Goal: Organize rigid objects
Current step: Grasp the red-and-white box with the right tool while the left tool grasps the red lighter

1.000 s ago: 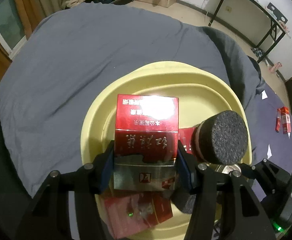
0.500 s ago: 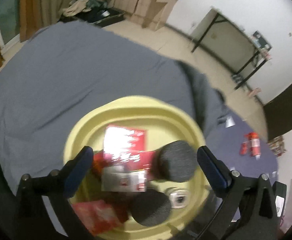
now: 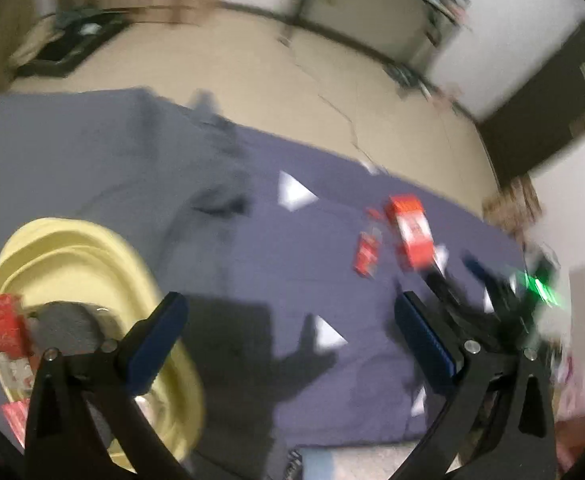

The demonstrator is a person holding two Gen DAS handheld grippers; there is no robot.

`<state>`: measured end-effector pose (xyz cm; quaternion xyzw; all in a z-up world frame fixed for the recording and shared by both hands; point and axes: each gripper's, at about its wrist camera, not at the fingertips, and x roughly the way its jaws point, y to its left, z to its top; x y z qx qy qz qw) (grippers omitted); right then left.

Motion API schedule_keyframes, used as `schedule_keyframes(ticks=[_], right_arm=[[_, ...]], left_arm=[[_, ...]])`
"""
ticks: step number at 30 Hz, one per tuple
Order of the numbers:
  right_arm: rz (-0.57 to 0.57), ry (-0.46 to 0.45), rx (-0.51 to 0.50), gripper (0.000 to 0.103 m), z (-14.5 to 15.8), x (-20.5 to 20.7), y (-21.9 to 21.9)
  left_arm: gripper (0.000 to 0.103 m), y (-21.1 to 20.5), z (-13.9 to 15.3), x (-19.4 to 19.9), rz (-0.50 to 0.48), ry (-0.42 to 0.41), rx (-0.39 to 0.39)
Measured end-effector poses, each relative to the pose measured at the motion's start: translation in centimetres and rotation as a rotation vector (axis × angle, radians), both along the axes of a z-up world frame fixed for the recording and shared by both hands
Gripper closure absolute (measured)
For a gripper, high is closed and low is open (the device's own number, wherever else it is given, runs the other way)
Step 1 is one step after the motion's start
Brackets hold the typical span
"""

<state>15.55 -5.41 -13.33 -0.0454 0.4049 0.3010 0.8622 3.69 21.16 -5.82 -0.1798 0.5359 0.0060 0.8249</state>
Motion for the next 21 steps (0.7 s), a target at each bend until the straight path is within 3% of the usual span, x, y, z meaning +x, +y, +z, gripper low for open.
schedule_keyframes(ticks=[3, 6, 8, 9, 12, 16, 19, 21], right_arm=[[0.042, -0.019, -0.035, 0.005, -2.2, 0.3, 2.8], [0.081, -0.037, -0.038, 0.014, -3.6, 1.2, 3.9], [0.075, -0.042, -0.049, 0.039, -4.3, 1.9, 3.7], [0.070, -0.051, -0.049, 0.045, -4.7, 2.2, 3.2], [0.003, -0.080, -0.034, 0.046, -5.4, 3.3, 0.6], [-0.084, -0.095, -0.004, 0.046, -6.5, 3.5, -2.8], [-0.107, -0.085, 0.039, 0.046, -7.1, 3.6, -3.1], [-0.107, -0.094, 0.027, 0.046, -7.4, 3.3, -2.8]], left_arm=[[0.000, -2.1, -0.2, 0.7, -0.037, -0.008, 0.125], [0.000, -3.4, -2.4, 2.1, -0.079, 0.032, 0.131], [0.000, -5.0, -4.0, 3.1, -0.128, 0.027, 0.146], [0.000, -6.1, -5.3, 3.9, -0.168, 0.035, 0.171], [0.004, -8.3, -8.1, 6.3, -0.221, 0.064, 0.225], [0.016, -9.9, -9.2, 9.5, -0.194, 0.036, 0.166], [0.044, -10.3, -10.6, 11.7, -0.144, 0.064, 0.055], [0.047, -10.2, -11.5, 12.0, -0.089, 0.072, 0.000]])
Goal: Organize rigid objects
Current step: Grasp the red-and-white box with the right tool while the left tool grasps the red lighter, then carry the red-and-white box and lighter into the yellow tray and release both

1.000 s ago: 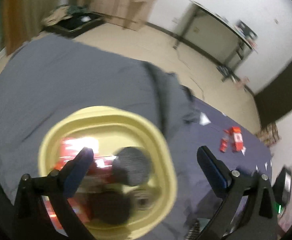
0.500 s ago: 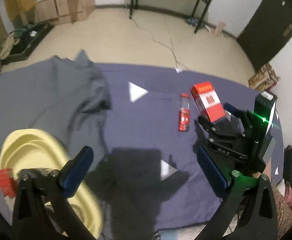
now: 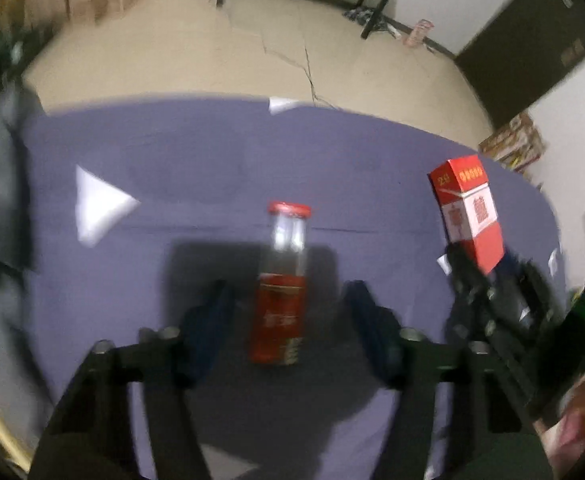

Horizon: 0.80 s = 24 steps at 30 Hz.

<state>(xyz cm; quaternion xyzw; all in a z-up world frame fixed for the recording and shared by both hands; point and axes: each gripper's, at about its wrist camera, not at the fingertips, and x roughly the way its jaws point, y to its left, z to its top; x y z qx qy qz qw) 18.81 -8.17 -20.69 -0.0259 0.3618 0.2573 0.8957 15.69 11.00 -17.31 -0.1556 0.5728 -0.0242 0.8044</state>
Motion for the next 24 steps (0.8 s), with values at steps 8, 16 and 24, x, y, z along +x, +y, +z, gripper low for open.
schedule_keyframes(ticks=[8, 16, 24], right_arm=[[0.008, 0.013, 0.018, 0.046, 1.1, -1.4, -1.0], [0.201, -0.025, 0.066, 0.047, 7.6, -5.7, 0.8], [0.682, 0.028, 0.075, 0.047, 14.0, -14.7, 12.1]], left_arm=[[0.079, -1.5, 0.8, -2.2, -0.093, -0.048, 0.158], [0.079, 7.5, 10.0, -6.8, 0.083, -0.161, 0.080], [0.079, 19.0, 17.0, -20.4, 0.242, -0.223, 0.211]])
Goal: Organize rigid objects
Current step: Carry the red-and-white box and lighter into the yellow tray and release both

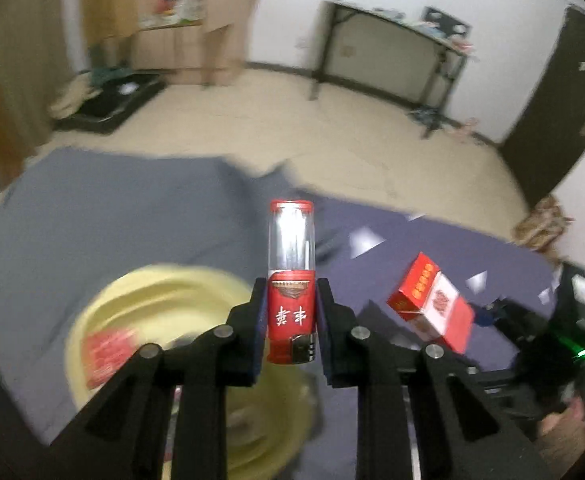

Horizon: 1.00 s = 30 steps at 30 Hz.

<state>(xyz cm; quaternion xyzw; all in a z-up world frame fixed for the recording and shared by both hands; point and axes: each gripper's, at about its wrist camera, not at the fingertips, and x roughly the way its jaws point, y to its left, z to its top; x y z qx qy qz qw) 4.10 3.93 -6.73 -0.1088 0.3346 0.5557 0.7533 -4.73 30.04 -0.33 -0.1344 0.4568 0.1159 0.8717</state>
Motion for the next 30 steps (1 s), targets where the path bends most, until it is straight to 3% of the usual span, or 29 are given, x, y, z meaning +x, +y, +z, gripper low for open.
schedule_keyframes(ticks=[2, 7, 10, 14, 23, 30], right_arm=[[0.080, 0.002, -0.036, 0.047, -0.4, -2.7, 3.0], [0.116, 0.092, -0.080, 0.047, -2.7, -5.2, 7.8], [0.137, 0.076, -0.150, 0.047, -4.7, -6.1, 10.1], [0.162, 0.023, -0.199, 0.047, -5.3, -7.2, 13.8], [0.209, -0.018, -0.264, 0.047, -6.0, -8.8, 20.4], [0.219, -0.029, -0.258, 0.046, -6.8, -9.2, 21.9]], left_arm=[[0.079, 2.8, -2.2, -3.9, 0.092, 0.053, 0.047], [0.079, 7.5, -8.5, -9.9, 0.224, 0.161, -0.010], [0.079, 9.1, -10.6, -11.0, 0.272, 0.163, -0.063], [0.079, 10.7, -10.7, -10.8, 0.289, 0.115, -0.109], [0.079, 11.2, -9.2, -7.1, 0.200, 0.140, -0.039], [0.078, 11.6, -9.6, -7.0, 0.165, 0.125, -0.082]])
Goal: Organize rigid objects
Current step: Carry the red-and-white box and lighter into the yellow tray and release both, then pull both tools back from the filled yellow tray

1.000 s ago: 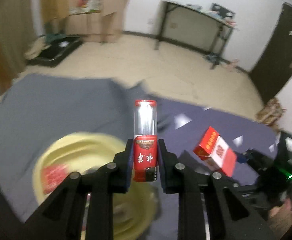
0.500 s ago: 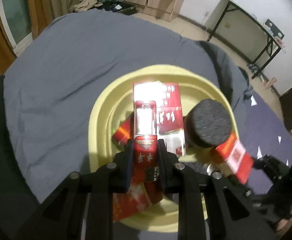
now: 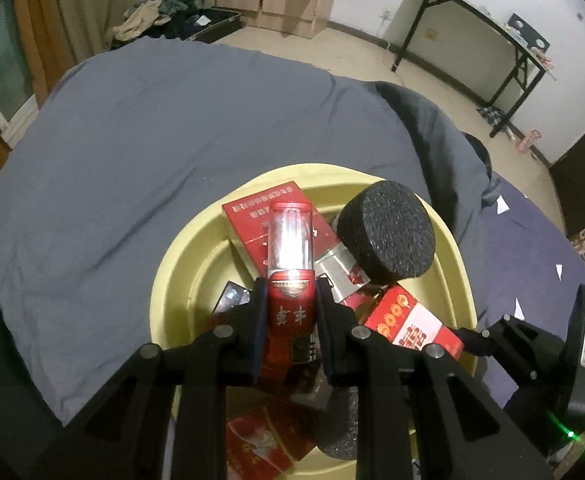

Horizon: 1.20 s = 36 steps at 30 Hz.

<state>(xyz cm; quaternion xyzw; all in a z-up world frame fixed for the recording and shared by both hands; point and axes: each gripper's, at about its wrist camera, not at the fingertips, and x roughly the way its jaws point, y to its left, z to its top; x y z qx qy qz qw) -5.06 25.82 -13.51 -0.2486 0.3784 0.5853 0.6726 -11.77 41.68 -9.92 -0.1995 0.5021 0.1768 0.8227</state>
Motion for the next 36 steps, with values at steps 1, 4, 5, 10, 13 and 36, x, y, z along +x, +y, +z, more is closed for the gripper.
schedule_keyframes(ticks=[1, 4, 5, 10, 13, 36], right_arm=[[0.002, -0.005, 0.006, 0.046, -0.1, -0.1, 0.0], [-0.008, -0.003, 0.005, 0.042, -0.2, -0.3, -0.4], [-0.015, -0.002, 0.004, 0.035, -0.2, -0.5, -1.0], [-0.013, 0.038, 0.080, 0.000, 0.7, -0.8, -3.9], [0.016, -0.013, 0.142, 0.000, 1.1, -1.5, -6.5], [0.302, -0.152, 0.020, 0.000, -4.8, 0.0, -9.5]], left_arm=[[0.076, -0.1, 0.0, -0.1, -0.009, -0.003, -0.003], [0.038, -0.6, -0.2, 0.2, -0.017, 0.013, -0.010], [0.027, -0.7, -0.2, 0.1, -0.010, 0.018, -0.009], [0.006, -1.9, 2.1, -2.6, 0.034, -0.131, -0.025], [0.000, -3.7, 2.7, -5.6, 0.064, -0.212, 0.052], [0.000, -14.5, -9.4, -14.2, 0.158, -0.119, 0.108]])
